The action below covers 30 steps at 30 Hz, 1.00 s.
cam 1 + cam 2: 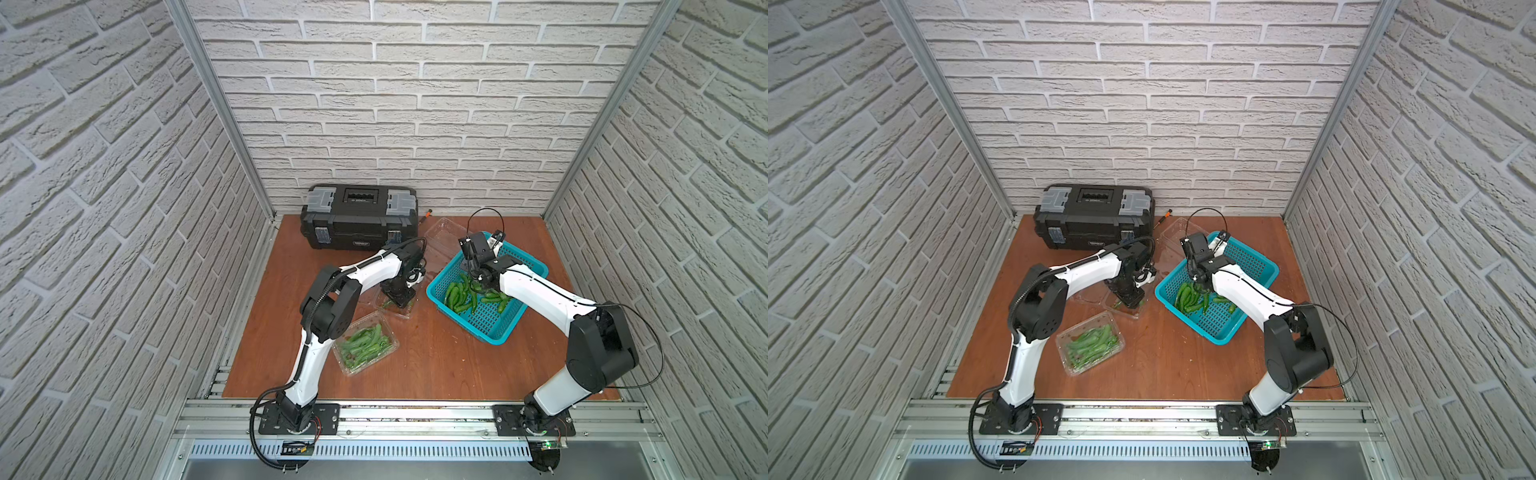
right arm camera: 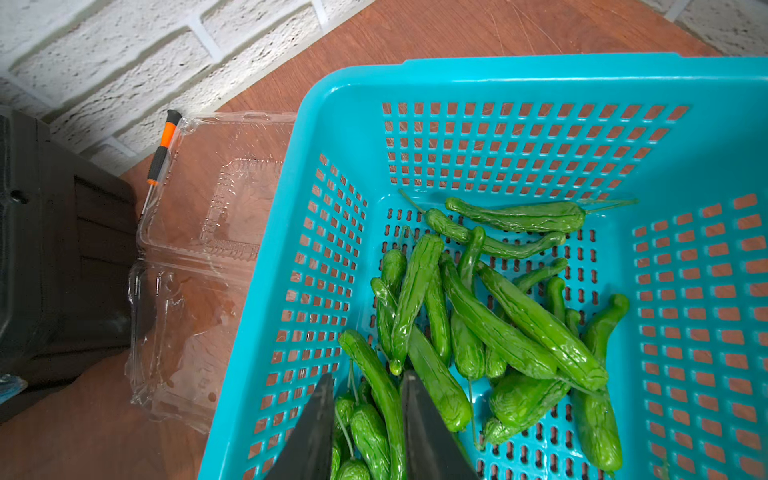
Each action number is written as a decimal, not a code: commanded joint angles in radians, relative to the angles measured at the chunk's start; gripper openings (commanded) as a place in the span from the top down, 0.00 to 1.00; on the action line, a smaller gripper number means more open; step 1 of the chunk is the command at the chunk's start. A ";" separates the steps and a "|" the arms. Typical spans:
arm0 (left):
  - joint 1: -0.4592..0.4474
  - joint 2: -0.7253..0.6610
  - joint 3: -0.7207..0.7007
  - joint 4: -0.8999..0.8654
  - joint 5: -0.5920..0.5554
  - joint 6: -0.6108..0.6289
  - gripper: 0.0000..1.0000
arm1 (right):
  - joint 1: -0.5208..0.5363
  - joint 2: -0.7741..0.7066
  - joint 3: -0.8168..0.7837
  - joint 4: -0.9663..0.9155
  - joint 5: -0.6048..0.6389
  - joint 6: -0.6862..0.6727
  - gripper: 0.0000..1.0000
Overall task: Take small green peppers out of containers
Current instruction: Pick up the green pepper from the packing box, then place the green pepper in the basket.
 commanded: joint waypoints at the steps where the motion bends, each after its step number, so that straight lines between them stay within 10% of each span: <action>1: -0.003 0.025 0.048 -0.039 -0.009 0.002 0.67 | -0.007 -0.003 0.007 0.027 0.002 -0.021 0.70; 8: 0.004 -0.013 0.068 -0.014 -0.005 -0.022 1.00 | -0.008 -0.007 0.021 0.044 -0.013 -0.067 0.70; 20: 0.011 -0.287 0.076 0.081 0.129 -0.031 1.00 | -0.018 -0.004 0.026 0.040 -0.002 -0.080 0.70; 27: -0.072 -0.128 0.304 0.111 0.283 -0.065 1.00 | -0.046 -0.050 -0.004 0.008 0.071 -0.071 0.70; 30: -0.094 -0.047 0.415 0.118 0.287 -0.106 0.51 | -0.074 -0.089 -0.022 -0.017 0.112 -0.062 0.70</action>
